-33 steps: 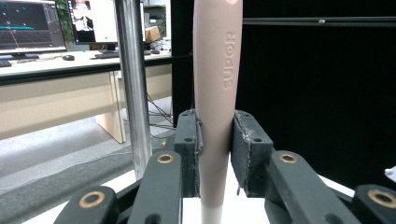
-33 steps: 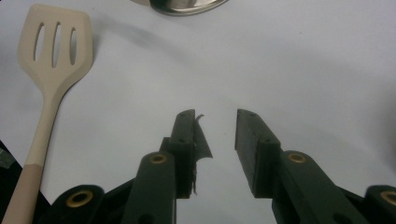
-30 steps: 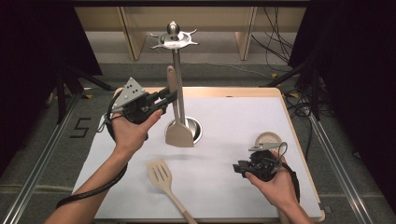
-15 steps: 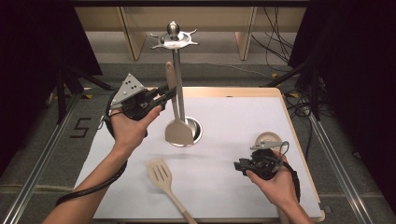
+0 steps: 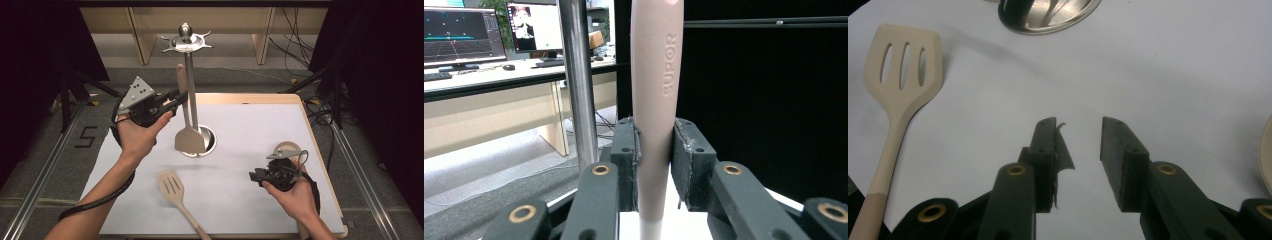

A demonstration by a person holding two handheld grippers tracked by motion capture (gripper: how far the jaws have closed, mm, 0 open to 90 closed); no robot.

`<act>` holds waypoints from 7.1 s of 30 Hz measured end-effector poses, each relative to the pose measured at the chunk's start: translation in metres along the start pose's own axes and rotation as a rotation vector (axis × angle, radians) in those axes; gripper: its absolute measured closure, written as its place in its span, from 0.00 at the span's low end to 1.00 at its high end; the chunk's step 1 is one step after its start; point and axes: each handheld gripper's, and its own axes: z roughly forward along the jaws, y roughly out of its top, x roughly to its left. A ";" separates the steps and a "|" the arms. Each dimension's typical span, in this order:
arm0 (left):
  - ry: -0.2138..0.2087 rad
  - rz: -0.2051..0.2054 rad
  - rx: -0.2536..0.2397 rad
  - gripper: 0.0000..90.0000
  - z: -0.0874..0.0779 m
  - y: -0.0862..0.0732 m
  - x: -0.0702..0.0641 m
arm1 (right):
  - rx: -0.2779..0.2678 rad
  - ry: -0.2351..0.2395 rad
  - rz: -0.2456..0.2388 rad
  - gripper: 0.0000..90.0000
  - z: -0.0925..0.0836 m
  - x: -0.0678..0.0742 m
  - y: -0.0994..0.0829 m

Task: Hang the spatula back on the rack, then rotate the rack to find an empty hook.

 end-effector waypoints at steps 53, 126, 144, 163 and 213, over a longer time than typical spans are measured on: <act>0.075 -0.031 0.083 0.81 0.022 0.025 -0.002 | -0.023 -0.001 0.015 0.76 -0.002 -0.006 -0.001; 0.229 0.117 -0.061 0.99 0.016 0.070 0.042 | -0.013 -0.007 0.034 0.75 -0.007 -0.009 0.000; 0.165 0.161 -0.010 0.94 -0.017 0.060 0.036 | -0.023 -0.009 0.036 0.75 -0.009 -0.008 0.000; -0.384 0.221 0.718 0.99 -0.055 -0.099 -0.048 | -0.031 -0.014 0.015 0.75 -0.011 -0.005 0.001; -0.697 0.339 1.224 0.99 -0.028 -0.185 -0.114 | -0.023 -0.008 0.037 0.75 -0.011 -0.007 0.000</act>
